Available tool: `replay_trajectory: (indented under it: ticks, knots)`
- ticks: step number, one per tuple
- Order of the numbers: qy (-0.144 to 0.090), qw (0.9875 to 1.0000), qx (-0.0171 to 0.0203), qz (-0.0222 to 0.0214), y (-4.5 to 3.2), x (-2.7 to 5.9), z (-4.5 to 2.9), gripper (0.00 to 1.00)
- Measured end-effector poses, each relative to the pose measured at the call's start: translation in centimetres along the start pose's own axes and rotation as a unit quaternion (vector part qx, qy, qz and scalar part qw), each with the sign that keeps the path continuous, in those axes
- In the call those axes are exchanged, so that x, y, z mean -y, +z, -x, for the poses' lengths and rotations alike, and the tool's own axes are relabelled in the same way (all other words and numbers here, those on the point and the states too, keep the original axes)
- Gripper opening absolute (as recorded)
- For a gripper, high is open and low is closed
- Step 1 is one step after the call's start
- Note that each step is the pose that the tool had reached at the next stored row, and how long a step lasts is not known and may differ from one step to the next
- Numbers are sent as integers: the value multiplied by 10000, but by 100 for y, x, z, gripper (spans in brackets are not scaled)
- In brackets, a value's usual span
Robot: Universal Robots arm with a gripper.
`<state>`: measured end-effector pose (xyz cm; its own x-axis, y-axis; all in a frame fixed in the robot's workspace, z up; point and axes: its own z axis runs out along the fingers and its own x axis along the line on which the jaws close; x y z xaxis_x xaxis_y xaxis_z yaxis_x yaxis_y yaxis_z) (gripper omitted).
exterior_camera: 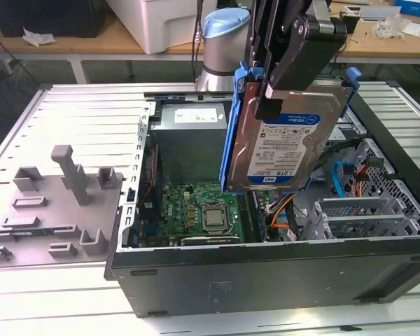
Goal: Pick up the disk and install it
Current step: 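Insert the disk into the insertion slot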
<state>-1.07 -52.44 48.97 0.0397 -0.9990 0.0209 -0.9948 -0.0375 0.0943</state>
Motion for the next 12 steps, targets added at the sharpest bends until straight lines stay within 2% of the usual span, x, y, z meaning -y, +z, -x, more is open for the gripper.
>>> replay_trajectory:
  ticks: [7,9,11,12]
  knots:
    - [0,10000,-1,-1,0,0,0,37]
    - [-4,10000,0,-14,1,1,0,37]
    - [-26,10000,-4,-55,1,0,0,37]
    - [-41,9999,-8,-94,2,0,0,37]
